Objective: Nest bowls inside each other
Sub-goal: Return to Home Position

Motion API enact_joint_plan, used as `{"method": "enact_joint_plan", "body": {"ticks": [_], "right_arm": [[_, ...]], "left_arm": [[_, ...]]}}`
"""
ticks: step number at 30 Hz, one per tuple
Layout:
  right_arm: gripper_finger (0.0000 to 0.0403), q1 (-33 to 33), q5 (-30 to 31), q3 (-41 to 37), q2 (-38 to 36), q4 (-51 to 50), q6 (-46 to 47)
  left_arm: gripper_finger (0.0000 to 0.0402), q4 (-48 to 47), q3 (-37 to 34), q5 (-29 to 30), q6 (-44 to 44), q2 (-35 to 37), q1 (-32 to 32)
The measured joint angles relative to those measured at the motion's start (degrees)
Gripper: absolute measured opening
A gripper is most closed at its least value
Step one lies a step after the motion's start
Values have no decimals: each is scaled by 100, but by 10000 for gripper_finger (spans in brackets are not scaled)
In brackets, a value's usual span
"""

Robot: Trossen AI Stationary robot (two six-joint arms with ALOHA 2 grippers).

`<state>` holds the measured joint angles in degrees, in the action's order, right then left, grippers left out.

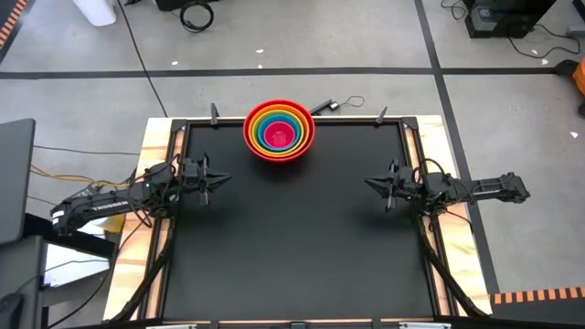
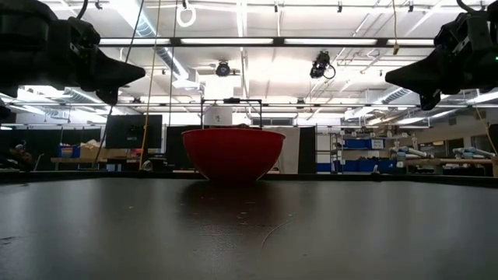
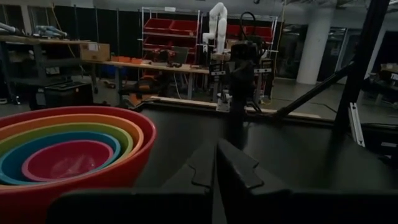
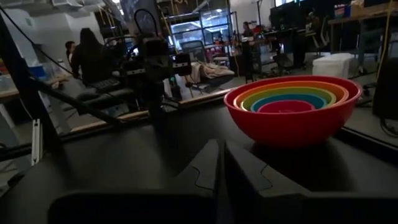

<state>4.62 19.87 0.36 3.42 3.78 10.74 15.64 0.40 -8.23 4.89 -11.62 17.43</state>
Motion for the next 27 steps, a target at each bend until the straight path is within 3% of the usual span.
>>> {"method": "enact_joint_plan", "body": {"ticks": [3,7,9,18,21,27], "right_arm": [[33,0,142,0,2,124,152],[34,-3,1464,2,101,93,260],[34,0,1785,4,94,142,260],[34,0,1995,4,96,58,189],[34,0,1675,4,97,67,-40],[34,0,-288,4,96,91,-171]], "left_arm": [[22,0,-1,0,0,0,2],[23,0,-2,2,-2,0,0],[23,0,-2,0,-2,0,0],[23,0,-2,2,-2,0,0],[23,0,-2,2,-2,0,1],[23,2,-4,2,-4,0,0]]}}
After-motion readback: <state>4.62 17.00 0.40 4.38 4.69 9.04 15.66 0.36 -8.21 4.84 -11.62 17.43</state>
